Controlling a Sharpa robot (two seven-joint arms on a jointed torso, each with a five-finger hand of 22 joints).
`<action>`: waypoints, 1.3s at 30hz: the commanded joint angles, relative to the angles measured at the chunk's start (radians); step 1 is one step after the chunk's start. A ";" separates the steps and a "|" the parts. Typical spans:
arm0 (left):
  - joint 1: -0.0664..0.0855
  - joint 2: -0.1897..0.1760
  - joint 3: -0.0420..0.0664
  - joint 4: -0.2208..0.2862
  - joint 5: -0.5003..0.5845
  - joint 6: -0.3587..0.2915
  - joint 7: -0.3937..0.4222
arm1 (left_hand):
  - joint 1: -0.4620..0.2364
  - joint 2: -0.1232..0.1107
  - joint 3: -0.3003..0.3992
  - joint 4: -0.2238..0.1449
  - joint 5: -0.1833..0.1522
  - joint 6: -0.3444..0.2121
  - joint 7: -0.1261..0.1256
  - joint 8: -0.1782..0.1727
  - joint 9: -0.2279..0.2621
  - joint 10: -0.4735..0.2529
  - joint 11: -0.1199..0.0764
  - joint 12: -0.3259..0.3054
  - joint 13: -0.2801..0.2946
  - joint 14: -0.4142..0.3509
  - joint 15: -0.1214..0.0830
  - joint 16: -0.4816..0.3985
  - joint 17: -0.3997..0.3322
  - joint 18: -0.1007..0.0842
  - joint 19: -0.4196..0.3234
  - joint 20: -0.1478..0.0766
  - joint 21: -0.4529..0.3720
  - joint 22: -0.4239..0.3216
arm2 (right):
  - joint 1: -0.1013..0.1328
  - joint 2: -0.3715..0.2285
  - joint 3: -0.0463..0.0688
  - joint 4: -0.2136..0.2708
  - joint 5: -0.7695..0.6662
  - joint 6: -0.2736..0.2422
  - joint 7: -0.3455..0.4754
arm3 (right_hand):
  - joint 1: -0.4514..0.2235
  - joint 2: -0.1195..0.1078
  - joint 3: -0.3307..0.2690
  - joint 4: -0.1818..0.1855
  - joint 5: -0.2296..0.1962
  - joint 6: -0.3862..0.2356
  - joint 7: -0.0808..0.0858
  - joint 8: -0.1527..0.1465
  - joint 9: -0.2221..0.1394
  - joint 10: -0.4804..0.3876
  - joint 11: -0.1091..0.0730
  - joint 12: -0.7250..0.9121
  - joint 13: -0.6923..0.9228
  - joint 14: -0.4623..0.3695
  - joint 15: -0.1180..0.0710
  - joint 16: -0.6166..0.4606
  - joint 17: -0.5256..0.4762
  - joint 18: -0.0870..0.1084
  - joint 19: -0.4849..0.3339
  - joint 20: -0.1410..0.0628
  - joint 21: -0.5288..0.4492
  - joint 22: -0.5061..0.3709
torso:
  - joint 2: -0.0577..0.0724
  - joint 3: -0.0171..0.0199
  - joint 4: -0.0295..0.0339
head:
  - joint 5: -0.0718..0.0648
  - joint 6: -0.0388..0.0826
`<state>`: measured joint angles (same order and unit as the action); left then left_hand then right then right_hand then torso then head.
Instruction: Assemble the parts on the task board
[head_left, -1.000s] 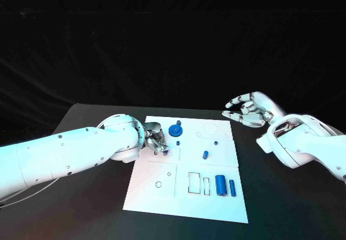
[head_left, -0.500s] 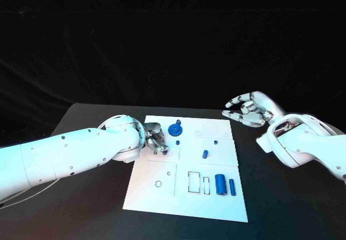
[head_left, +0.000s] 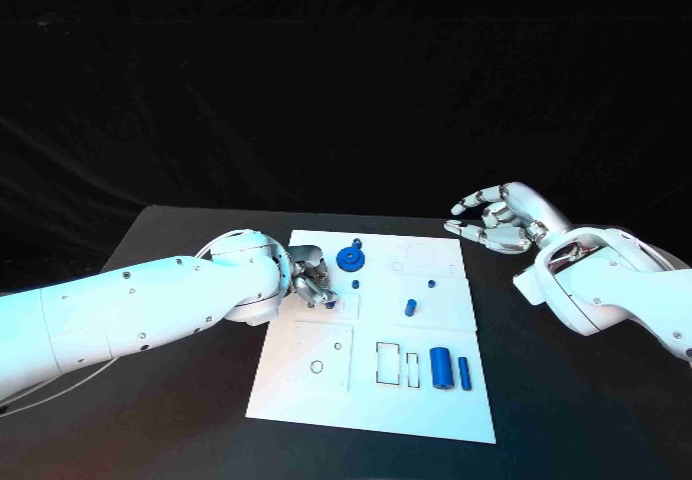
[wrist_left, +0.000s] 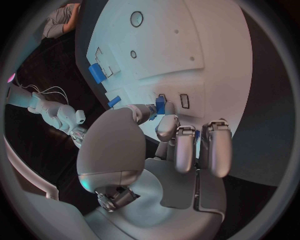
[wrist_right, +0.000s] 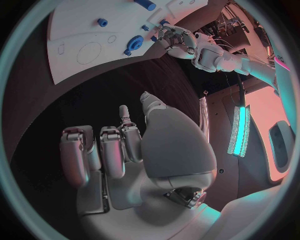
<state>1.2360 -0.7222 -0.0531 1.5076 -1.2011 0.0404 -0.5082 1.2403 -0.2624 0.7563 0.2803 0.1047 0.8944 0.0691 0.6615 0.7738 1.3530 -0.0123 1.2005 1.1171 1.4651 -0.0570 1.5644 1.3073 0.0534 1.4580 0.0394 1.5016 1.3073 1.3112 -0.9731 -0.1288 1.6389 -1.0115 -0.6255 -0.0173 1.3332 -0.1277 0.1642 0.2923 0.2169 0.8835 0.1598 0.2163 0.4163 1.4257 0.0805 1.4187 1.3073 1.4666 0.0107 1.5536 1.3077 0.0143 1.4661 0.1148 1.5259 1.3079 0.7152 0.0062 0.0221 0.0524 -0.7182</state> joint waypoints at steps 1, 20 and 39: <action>-0.004 0.002 -0.003 0.003 -0.005 0.036 -0.009 | 0.001 -0.005 0.181 -0.188 0.005 0.010 -0.007 0.006 0.002 0.007 -0.001 0.005 0.001 0.106 -0.009 0.006 0.263 -0.017 0.006 0.001 0.004 0.110 | -0.001 0.000 0.000 0.001 -0.003 0.002 0.007 | -0.011 0.007 -0.007 0.000 0.007 0.007 -0.002 0.006 0.001 0.001 -0.004 -0.003 0.108 0.089 -0.005 -0.003 0.203 0.000 0.071 -0.002 -0.006 0.228 | 0.000 -0.0001 -0.0002 | 0.000 -0.001; -0.005 -0.002 -0.002 0.002 0.001 0.031 -0.023 | -0.010 -0.015 0.181 -0.192 0.017 0.022 -0.012 0.008 0.006 0.021 -0.005 0.018 0.017 0.106 -0.012 0.006 0.263 -0.017 0.006 0.001 0.003 0.110 | -0.004 -0.001 0.000 0.000 -0.003 0.002 0.007 | -0.013 0.008 -0.007 0.000 0.008 0.007 -0.002 0.007 0.001 0.000 -0.004 -0.005 0.107 0.089 -0.005 -0.004 0.202 0.000 0.070 -0.002 -0.007 0.228 | 0.000 0.0005 -0.0001 | 0.001 -0.003; -0.005 -0.003 -0.002 -0.001 0.033 0.017 -0.035 | -0.047 -0.025 0.182 -0.208 0.121 0.044 -0.023 0.016 0.029 0.045 -0.015 0.040 0.047 0.106 -0.020 0.006 0.263 -0.017 0.008 -0.005 0.004 0.114 | -0.004 -0.002 0.000 0.000 -0.003 0.001 0.005 | -0.015 0.009 -0.007 0.000 0.009 0.008 -0.002 0.007 0.001 0.000 -0.004 -0.005 0.106 0.089 -0.005 -0.004 0.201 0.001 0.069 -0.002 -0.008 0.227 | 0.001 0.0014 -0.0001 | 0.000 -0.004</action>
<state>1.2341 -0.7255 -0.0531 1.5080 -1.1859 0.0497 -0.5290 1.1988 -0.2878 0.7467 0.2707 0.2231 0.9177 0.0600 0.6740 0.8027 1.3909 -0.0286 1.2374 1.1627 1.4651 -0.0714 1.5644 1.3078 0.0534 1.4616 0.0358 1.5015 1.3079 1.3075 -0.9746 -0.1288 1.6387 -1.0110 -0.6257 -0.0170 1.3266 -0.1211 0.1642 0.2923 0.2209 0.8835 0.1598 0.2163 0.4161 1.4257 0.0805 1.4188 1.3081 1.4666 0.0107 1.5536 1.3073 0.0144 1.4661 0.1148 1.5219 1.3074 0.7159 0.0073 0.0218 0.0531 -0.7222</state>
